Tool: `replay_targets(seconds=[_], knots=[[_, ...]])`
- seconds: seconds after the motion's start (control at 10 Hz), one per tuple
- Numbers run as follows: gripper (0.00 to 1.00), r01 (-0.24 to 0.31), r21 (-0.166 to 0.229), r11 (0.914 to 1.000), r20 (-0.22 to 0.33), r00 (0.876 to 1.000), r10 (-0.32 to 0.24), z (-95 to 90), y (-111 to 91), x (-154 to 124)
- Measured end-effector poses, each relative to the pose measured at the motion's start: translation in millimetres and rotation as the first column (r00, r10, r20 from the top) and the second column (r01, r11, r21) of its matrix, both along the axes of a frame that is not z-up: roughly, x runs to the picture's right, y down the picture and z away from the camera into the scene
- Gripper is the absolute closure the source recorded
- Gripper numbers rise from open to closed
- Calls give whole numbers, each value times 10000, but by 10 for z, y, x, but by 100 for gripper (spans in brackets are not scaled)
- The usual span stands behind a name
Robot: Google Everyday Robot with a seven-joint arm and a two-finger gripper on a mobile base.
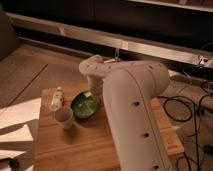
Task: Drag the ceramic bowl in a circle
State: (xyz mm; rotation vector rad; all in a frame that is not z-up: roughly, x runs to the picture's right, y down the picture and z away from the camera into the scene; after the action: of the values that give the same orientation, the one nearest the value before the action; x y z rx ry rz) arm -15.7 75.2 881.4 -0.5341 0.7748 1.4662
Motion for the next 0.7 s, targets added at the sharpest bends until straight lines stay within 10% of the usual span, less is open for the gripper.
replay_targets(seconds=[0.3,0.7], knots=[[73,-320,257,9992,-203,9993,325,158,-163,37],[31,-375,400,9985,839,9959,341,390,-279,-544]])
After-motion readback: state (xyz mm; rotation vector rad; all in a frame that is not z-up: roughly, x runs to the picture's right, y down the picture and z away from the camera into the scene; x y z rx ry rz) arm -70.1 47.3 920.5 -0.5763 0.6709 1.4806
